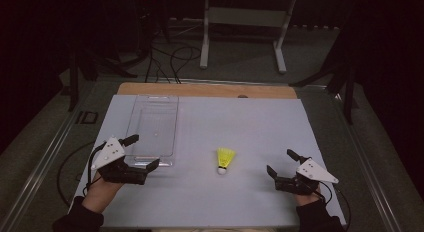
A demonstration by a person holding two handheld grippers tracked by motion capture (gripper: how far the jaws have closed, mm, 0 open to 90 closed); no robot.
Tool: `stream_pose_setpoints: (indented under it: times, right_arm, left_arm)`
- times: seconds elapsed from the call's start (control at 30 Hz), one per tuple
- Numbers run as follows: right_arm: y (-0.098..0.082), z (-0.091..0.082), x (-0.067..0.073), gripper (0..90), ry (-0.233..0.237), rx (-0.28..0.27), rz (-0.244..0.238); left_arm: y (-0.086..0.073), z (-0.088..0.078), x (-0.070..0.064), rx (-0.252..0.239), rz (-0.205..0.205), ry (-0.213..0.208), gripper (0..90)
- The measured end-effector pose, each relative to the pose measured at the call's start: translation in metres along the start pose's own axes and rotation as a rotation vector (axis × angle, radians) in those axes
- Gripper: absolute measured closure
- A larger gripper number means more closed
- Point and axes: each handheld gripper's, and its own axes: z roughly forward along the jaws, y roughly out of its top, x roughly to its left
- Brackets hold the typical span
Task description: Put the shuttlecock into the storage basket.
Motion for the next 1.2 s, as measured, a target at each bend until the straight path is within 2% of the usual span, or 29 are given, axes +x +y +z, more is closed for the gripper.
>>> stream_pose_setpoints:
  times: [0.1,0.5,0.83,0.97,1.2]
  right_arm:
    - [0.000,0.000,0.000,8.4,0.000,-0.001,-0.003]
    - [0.000,0.000,0.000,8.4,0.002,-0.003,0.002]
    - [-0.001,0.001,0.000,8.4,0.008,-0.001,0.003]
    - [-0.001,0.001,0.000,8.4,0.013,0.002,0.007]
    - [-0.001,0.002,0.001,8.4,0.017,0.003,0.008]
  left_arm:
    - [0.007,0.003,-0.001,0.011,0.016,-0.003,0.0]
    - [0.030,0.018,-0.009,0.030,0.021,-0.008,0.0]
    - [0.042,0.042,-0.026,0.063,0.039,-0.055,0.0]
    - [0.045,0.051,-0.035,0.084,0.036,-0.069,0.0]
    - [0.049,0.067,-0.048,0.094,0.027,-0.086,0.0]
